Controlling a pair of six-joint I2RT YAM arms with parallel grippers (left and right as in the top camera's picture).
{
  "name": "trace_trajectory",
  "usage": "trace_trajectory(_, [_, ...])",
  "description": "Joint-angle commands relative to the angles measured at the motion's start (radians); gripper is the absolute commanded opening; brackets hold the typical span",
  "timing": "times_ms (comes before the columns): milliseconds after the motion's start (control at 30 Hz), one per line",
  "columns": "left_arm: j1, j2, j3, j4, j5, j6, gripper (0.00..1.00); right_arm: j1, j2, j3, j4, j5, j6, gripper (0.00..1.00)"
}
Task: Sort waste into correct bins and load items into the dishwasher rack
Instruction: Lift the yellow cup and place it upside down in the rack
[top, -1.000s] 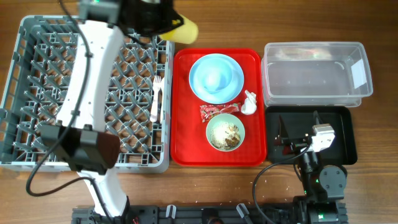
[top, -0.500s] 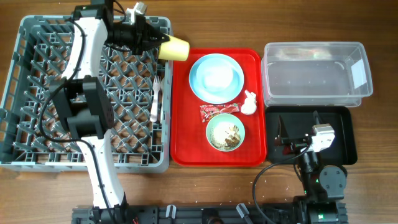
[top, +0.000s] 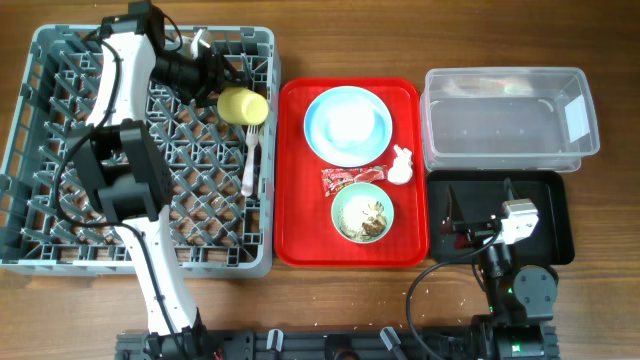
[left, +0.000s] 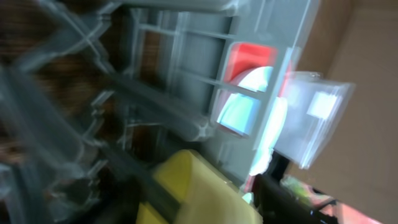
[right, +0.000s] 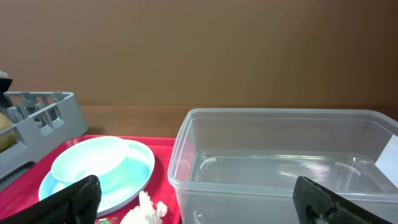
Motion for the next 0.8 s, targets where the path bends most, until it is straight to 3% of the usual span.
trace_trajectory(0, [0.017, -0.033, -0.003, -0.002, -0.048, -0.014, 0.79, -0.005, -0.006, -0.001, 0.005, -0.015, 0.012, 1.00])
trace_trajectory(67, [0.039, -0.117, -0.003, 0.003, -0.049, -0.072, 0.96, -0.005, -0.006, -0.001, 0.005, -0.015, 0.012, 1.00])
trace_trajectory(100, [0.044, -0.148, -0.003, 0.005, -0.050, -0.082, 1.00, -0.005, -0.006, -0.001, 0.005, -0.015, 0.012, 1.00])
trace_trajectory(333, [-0.002, -0.394, -0.003, -0.091, -0.299, -0.158, 1.00, -0.005, -0.006, -0.001, 0.005, -0.015, 0.012, 1.00])
trace_trajectory(533, [-0.162, -0.391, -0.008, -0.140, -0.489, -0.172, 1.00, -0.005, -0.006, -0.001, 0.005, -0.015, 0.012, 1.00])
trace_trajectory(567, [-0.190, -0.381, -0.008, -0.156, -0.490, -0.169, 0.36, -0.005, -0.006, -0.001, 0.005, -0.015, 0.012, 1.00])
trace_trajectory(600, [-0.207, -0.378, -0.010, -0.172, -0.499, -0.170, 0.08, -0.005, -0.006, -0.001, 0.005, -0.015, 0.012, 1.00])
trace_trajectory(633, [-0.227, -0.377, -0.028, -0.177, -0.517, -0.170, 0.04, -0.005, -0.006, -0.001, 0.005, -0.015, 0.012, 1.00])
trace_trajectory(767, [-0.274, -0.377, -0.180, -0.106, -0.550, -0.170, 0.06, -0.005, -0.006, -0.001, 0.005, -0.015, 0.012, 1.00])
